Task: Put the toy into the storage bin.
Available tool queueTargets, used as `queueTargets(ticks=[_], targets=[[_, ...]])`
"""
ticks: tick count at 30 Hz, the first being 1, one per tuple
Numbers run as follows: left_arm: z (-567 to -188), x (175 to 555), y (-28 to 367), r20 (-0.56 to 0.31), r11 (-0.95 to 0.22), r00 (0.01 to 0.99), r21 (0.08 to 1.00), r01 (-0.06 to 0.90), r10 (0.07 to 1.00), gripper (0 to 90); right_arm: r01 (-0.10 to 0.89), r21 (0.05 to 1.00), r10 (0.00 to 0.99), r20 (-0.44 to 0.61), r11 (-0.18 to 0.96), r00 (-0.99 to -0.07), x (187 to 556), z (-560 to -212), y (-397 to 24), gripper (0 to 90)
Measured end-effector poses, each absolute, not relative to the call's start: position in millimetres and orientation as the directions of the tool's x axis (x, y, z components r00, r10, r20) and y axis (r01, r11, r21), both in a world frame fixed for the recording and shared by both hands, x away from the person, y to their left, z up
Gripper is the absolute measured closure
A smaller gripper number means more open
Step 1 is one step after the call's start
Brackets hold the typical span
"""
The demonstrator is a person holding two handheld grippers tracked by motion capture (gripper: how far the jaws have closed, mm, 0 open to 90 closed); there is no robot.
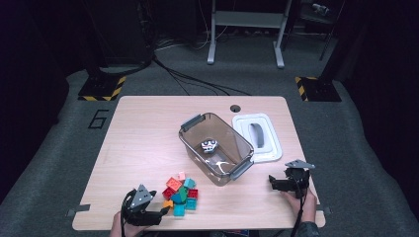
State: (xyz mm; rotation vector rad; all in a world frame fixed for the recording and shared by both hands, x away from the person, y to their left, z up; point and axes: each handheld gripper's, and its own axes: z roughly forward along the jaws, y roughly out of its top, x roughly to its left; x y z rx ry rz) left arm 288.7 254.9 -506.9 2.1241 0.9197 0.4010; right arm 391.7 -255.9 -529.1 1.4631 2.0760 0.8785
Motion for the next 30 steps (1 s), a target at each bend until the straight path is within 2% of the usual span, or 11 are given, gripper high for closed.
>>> queueTargets(ticks=[1,2,4,5,11,20,30], targets=[[-507.4,287.8,254.4,-0.022,-0.437,0.693,0.762,0.479,0.721,28.2,0.655,0.718,0.942,-0.001,0.234,-0.336,391.7,-529.1,-255.9,0.9],[-507.6,286.5,253.9,-0.017,-0.445,0.705,0.764,0.466,0.709,33.8,0.655,0.718,0.942,-0.002,0.235,-0.336,391.7,-529.1,-255.9,0.9],[-508.0,285.4,253.1,-0.017,-0.446,0.71,0.767,0.461,0.704,35.7,0.655,0.718,0.942,-0.001,0.234,-0.336,391.7,-529.1,-255.9,0.9],[-507.9,284.7,252.6,-0.007,-0.456,0.716,0.767,0.451,0.698,42.0,0.655,0.718,0.942,-0.002,0.235,-0.336,391.7,-529.1,-255.9,0.9],[-509.8,283.3,249.7,0.009,-0.476,0.744,0.773,0.419,0.668,54.2,0.655,0.718,0.942,-0.001,0.235,-0.336,391.7,-529.1,-255.9,0.9],[-514.1,283.6,248.6,-0.004,-0.481,0.751,0.766,0.426,0.66,65.6,0.656,0.718,0.942,0.0,0.233,-0.335,391.6,-529.1,-255.8,0.9],[-513.2,282.9,250.8,-0.025,-0.469,0.758,0.772,0.429,0.652,67.6,0.656,0.718,0.942,-0.001,0.234,-0.335,391.6,-529.1,-255.8,0.9]])
